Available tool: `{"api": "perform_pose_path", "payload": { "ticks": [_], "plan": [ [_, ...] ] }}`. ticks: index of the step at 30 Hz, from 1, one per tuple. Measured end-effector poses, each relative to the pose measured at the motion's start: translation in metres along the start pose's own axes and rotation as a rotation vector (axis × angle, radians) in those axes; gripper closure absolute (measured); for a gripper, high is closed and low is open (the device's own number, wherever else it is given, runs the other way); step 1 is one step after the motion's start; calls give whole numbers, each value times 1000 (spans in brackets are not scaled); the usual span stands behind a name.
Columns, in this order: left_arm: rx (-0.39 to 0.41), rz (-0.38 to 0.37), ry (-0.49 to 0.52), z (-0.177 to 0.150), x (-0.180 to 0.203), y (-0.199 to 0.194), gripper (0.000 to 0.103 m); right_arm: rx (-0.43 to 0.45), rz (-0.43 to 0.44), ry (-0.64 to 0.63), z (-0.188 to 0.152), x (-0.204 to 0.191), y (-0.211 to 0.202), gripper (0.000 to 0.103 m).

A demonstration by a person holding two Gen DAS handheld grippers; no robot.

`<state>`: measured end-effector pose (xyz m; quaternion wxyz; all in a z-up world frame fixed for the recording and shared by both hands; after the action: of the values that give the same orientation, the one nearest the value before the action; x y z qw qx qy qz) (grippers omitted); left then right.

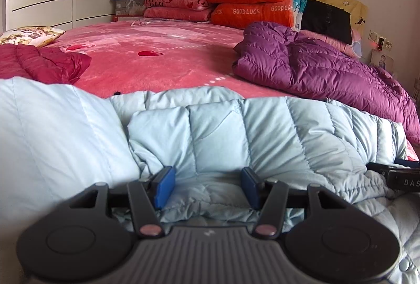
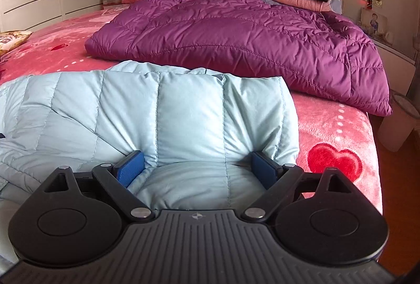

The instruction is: Fold large clothes

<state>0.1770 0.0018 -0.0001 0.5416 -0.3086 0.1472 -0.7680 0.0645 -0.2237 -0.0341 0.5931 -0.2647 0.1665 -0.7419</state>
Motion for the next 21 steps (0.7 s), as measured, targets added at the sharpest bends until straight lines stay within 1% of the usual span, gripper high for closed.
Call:
{"api": "perform_pose_path", "payload": {
  "ticks": [5,7,9,11,13,17,21],
  "plan": [
    [-4,-49,-39,6,0,-17,36,15,14,21,3,8,-4,0],
    [4,-52,-47,7,2,-31,30,25,10,39,-2,10,-16,0],
    [29,-58,-49,8,6,-46,26,63,-3,70,0,15,-34,0],
    [44,-60,-48,10,9,-62,26,111,-30,91,2,20,-56,0],
    [55,-62,-55,9,10,-80,26,135,-44,100,3,24,-72,0],
    [62,-54,-63,2,7,-113,26,118,-1,158,-10,30,-96,0],
    [63,-35,-85,-7,-1,-143,25,83,24,164,-31,24,-116,0]
  ]
}}
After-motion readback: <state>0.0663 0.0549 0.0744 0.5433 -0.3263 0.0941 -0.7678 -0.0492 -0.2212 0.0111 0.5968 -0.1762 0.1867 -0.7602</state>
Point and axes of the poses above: each gripper's, at about its wrist camera, not at the fingertips, and y roughly the way its jaws point, x to its right, z to its top, the point moved 2 cm from there along y, roughly the way its jaws point, and after that the axes turned 14 degrees about -y, right-handed, at the moved point
